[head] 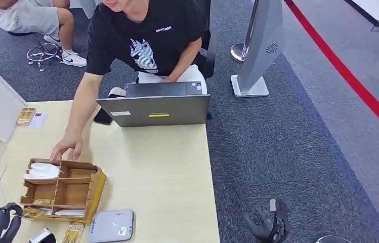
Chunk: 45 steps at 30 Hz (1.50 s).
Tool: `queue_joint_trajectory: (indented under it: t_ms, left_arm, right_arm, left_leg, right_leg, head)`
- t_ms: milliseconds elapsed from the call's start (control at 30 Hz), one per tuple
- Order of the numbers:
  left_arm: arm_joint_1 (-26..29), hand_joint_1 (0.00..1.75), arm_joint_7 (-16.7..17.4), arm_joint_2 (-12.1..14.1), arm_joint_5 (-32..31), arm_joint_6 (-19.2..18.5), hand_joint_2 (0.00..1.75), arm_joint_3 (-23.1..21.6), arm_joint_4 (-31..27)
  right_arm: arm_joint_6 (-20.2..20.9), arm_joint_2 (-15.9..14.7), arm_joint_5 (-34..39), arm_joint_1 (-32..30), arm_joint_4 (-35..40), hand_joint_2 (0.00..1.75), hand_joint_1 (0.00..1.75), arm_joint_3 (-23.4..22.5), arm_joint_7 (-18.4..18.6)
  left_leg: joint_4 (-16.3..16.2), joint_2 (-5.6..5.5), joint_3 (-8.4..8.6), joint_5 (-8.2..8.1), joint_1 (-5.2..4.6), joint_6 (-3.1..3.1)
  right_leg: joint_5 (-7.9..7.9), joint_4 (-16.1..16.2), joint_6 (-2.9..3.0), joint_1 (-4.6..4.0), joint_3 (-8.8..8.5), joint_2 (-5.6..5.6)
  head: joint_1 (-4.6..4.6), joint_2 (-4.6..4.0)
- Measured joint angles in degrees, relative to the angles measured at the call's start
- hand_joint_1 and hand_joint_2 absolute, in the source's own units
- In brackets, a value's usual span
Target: Pass the card to the sensor for recognition and then transmit it.
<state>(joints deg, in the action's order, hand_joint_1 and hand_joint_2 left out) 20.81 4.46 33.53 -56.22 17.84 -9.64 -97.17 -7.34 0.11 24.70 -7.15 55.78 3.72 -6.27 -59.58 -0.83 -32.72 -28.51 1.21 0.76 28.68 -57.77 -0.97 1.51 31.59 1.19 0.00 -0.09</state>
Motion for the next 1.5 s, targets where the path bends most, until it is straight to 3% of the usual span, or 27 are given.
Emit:
queue_joint_trajectory:
  t_ms: [300, 433, 600, 833, 933, 1200, 1433, 1467, 1500]
  left_arm:
    - [-2.3, 1.75, -5.8, -3.8, 0.5, 3.9, 1.75, 5.8, -8.6]
    - [-3.1, 1.75, -6.9, -5.0, 1.7, 3.8, 1.75, 8.5, -12.7]
    - [-4.0, 1.75, -7.2, -6.2, 2.2, 3.7, 1.75, 11.1, -14.1]
    - [-4.2, 1.75, -7.6, -7.2, 2.7, 3.6, 1.75, 12.3, -14.3]
    - [-5.3, 1.75, -7.4, -7.4, 4.3, 1.6, 1.75, 13.1, -14.0]
    - [-10.4, 1.75, -7.3, -7.3, 6.2, -1.1, 1.75, 16.6, -7.0]
    - [-10.6, 1.75, -7.6, -7.4, 6.3, -1.1, 1.75, 17.6, -4.9]
    - [-10.6, 1.47, -7.6, -7.4, 6.3, -1.1, 1.75, 17.6, -4.7]
    - [-10.6, 1.47, -7.6, -7.4, 6.4, -1.1, 1.75, 17.7, -4.6]
  right_arm:
    - [0.0, 0.0, 1.1, -0.4, 0.0, 1.75, 0.0, -0.4, -0.5]
    - [-0.2, 0.0, 1.1, -0.7, 0.0, 1.75, 0.0, -0.5, -0.7]
    - [-0.3, 0.0, 1.1, -0.7, 0.0, 1.75, 0.0, -0.5, -0.8]
    - [-0.3, 0.0, 1.0, -0.7, 0.0, 1.75, 0.0, -0.5, -0.8]
    - [-0.2, 0.0, 1.0, -0.6, 0.0, 1.75, 0.0, -0.5, -0.8]
    - [0.0, 0.0, 0.8, -0.1, -0.3, 1.75, 0.0, -0.2, -0.8]
    - [0.0, 0.0, 0.8, 0.0, -0.3, 1.75, 0.0, 0.3, -0.8]
    - [0.0, 0.0, 0.8, 0.0, -0.3, 1.75, 0.0, 0.3, -0.8]
    - [0.0, 0.0, 0.8, 0.0, -0.3, 1.75, 0.0, 0.3, -0.8]
  left_leg:
    - [0.0, 0.0, 0.0, 0.0, 0.0, 0.0]
    - [0.0, 0.01, 0.0, 0.0, 0.0, 0.0]
    - [0.0, 0.01, 0.01, 0.0, 0.0, 0.0]
    - [0.0, 0.01, 0.01, 0.0, -0.01, 0.0]
    - [0.0, -0.01, 0.0, 0.0, 0.0, 0.0]
    - [0.0, 0.0, 0.02, 0.02, 0.0, 0.02]
    - [0.0, 0.02, 0.0, 0.01, 0.0, 0.01]
    - [0.0, 0.02, 0.0, 0.01, 0.0, 0.01]
    - [0.0, 0.02, 0.0, 0.01, 0.0, 0.01]
  right_leg:
    - [0.0, 0.0, 0.0, 0.0, -0.01, 0.0]
    - [-0.01, 0.0, 0.0, 0.0, 0.0, 0.01]
    - [0.0, 0.0, 0.0, 0.0, -0.01, 0.01]
    - [-0.01, 0.0, 0.0, 0.0, -0.01, 0.01]
    - [-0.01, 0.0, 0.0, 0.0, -0.02, -0.01]
    - [-0.03, 0.0, 0.02, 0.0, -0.02, 0.01]
    - [-0.02, 0.0, 0.02, 0.0, -0.01, 0.04]
    - [-0.02, 0.0, 0.02, 0.0, -0.01, 0.04]
    - [-0.02, 0.0, 0.02, 0.0, 0.0, 0.04]
  head:
    - [0.0, 0.0]
    - [-0.02, 0.0]
    - [-0.02, 0.0]
    - [-0.02, 0.0]
    - [0.0, 0.02]
    - [0.0, 0.02]
    - [0.0, 0.02]
    - [0.0, 0.02]
    - [-0.02, 0.02]
